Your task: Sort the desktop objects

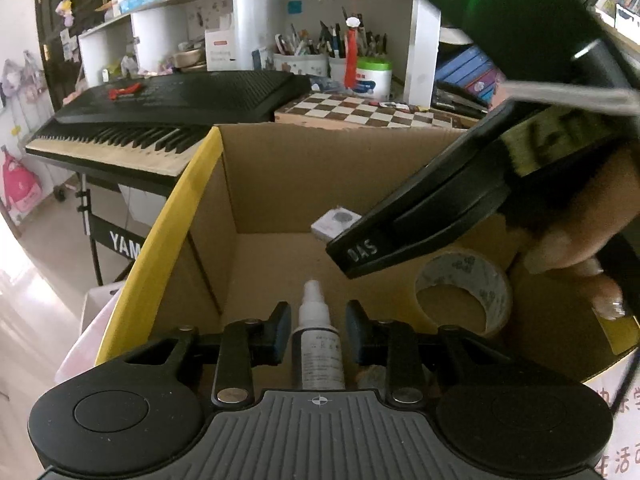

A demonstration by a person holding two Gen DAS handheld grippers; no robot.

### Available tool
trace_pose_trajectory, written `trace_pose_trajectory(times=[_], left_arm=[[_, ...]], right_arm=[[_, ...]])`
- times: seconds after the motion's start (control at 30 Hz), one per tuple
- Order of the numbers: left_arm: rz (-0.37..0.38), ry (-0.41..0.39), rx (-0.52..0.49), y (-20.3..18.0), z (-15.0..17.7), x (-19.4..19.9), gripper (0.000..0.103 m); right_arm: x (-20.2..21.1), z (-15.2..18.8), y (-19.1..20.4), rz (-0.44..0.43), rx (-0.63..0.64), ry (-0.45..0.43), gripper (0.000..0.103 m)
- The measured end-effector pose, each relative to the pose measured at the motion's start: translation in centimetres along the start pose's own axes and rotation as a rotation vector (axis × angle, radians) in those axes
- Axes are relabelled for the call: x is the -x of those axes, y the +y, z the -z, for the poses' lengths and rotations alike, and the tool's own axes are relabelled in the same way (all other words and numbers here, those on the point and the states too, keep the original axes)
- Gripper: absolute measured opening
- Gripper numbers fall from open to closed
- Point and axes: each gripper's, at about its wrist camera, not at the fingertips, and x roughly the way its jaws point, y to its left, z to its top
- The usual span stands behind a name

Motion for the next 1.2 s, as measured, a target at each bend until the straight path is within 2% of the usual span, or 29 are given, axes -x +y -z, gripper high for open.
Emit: trace_pose_trajectory(times=[0.23,0.3,0.37,0.43,0.5,0.63,0.8,1.0,1.07,1.13,1.2], left_arm=[[0.003,-0.011,0.007,-0.3,0.0,0.2,0.031],[-0.004,-0.025,0.005,-0.4,0.0,0.5,0.032],[-0.014,-0.051,0.011,-0.3,-0.1,1.0,0.042],[-0.018,-0.076,0.019,-0.2,-0.4,1.4,0.053],[-0.024,-0.107,0.017,-0.1,-0.7,2.2,0.055],[-0.032,-0.172,0.021,0.0,-1.1,4.1,0.067],[-0.037,-0.238,0.056,0.7,-1.1,6.8,0.072],[-0.042,-0.281,0.106,1.8,-0.2,9.4,0.073],[-0.042,-0.291,0.130,2.1,0.3,10.2,0.074],[-0.045,-0.301,0.155,2.3,0.8,11.0,0.082],[-0.047,-0.312,0.187,2.4,1.4,11.7,0.083]], right_arm=[[-1.8,-0.3,-0.9,0.034,-0.044,0.069,0.029],[-1.7,-0.3,-1.0,0.050,-0.046,0.067,0.033],[-1.1,-0.2,-0.8,0.063,-0.034,0.038,0.051],[-0.2,-0.1,-0.7,0.072,-0.028,0.002,0.055],[0.8,-0.2,-1.0,0.071,-0.048,-0.034,0.055],[4.0,0.3,-1.3,0.070,-0.101,-0.143,0.058],[8.4,1.7,-1.0,0.080,-0.149,-0.261,0.059],[13.0,4.9,-0.5,0.100,-0.245,-0.373,0.059],[14.0,6.2,-0.3,0.120,-0.271,-0.399,0.059],[14.7,7.5,-0.1,0.160,-0.292,-0.414,0.059],[15.4,8.8,0.0,0.197,-0.323,-0.428,0.059]])
